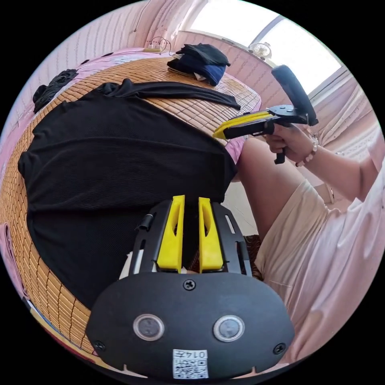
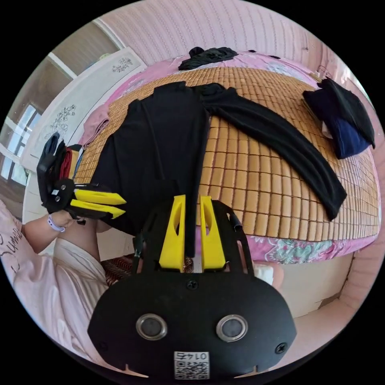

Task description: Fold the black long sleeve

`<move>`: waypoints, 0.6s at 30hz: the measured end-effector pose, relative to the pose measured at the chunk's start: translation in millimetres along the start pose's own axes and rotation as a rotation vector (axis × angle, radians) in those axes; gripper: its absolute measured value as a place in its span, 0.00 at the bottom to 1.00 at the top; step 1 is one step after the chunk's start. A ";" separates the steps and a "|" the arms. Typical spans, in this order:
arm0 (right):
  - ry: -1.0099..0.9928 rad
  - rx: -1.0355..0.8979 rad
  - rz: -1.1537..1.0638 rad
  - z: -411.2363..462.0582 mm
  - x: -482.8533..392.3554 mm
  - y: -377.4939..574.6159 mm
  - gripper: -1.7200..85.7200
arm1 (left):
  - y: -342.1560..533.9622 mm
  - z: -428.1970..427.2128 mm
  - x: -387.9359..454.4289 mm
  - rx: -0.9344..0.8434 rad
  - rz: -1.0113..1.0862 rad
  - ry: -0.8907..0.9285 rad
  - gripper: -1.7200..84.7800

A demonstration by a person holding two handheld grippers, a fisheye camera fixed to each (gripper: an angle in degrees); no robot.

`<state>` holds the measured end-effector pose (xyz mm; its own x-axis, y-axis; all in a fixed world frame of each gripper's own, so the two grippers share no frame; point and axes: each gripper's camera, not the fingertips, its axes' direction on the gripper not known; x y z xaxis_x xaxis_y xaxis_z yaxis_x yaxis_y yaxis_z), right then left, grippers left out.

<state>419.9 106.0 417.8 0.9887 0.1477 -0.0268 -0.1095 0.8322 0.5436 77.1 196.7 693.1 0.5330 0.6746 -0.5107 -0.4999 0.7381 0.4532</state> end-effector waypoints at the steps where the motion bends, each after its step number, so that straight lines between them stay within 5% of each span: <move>1: 0.087 0.055 0.061 -13.2 21.6 1.1 0.11 | -0.3 -3.8 -0.3 0.013 -0.004 -0.003 0.09; 9: 0.427 0.284 0.531 -77.6 160.0 29.0 0.15 | -6.3 -30.2 -44.6 0.091 -0.143 -0.195 0.09; 18: 0.225 0.276 0.620 -98.7 181.9 60.9 0.05 | -4.6 -21.7 -88.7 0.036 -0.246 -0.212 0.08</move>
<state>582.9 236.3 363.2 0.7040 0.6816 0.1996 -0.5855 0.3980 0.7062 17.3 133.2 720.4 0.7668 0.4611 -0.4465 -0.3160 0.8767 0.3626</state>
